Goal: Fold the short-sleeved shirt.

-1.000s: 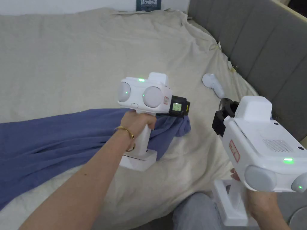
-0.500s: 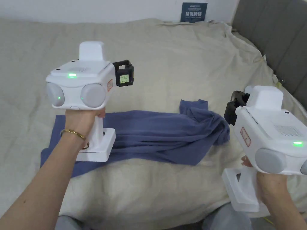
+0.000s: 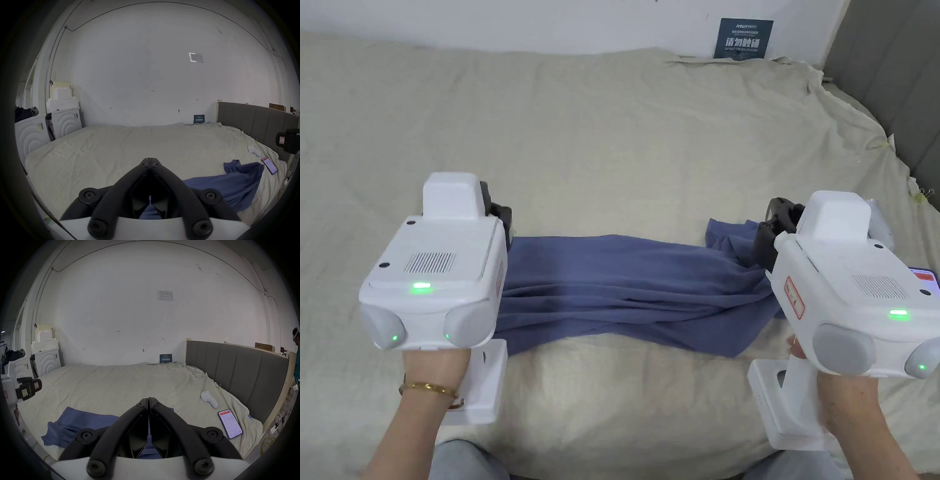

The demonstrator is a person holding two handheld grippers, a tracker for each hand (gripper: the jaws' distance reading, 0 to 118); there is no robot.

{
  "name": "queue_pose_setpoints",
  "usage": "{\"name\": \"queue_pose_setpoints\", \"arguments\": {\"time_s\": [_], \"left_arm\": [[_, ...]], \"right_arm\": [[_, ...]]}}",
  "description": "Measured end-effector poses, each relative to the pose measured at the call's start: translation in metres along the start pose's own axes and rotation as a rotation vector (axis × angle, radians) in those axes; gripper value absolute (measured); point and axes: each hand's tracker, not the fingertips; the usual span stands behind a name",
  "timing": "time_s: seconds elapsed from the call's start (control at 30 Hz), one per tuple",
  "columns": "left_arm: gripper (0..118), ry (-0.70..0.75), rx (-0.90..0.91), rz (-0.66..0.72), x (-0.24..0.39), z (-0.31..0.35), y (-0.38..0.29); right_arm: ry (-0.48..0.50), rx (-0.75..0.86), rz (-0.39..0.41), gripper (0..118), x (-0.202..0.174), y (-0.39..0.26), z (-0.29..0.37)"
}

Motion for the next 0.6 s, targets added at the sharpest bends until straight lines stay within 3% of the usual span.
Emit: {"name": "queue_pose_setpoints", "arguments": {"time_s": [0.6], "left_arm": [[0,-0.043,-0.056,0.04,0.005,0.002,-0.013]], "right_arm": [[0.003,-0.046,-0.025,0,0.004,0.003,0.002]]}}
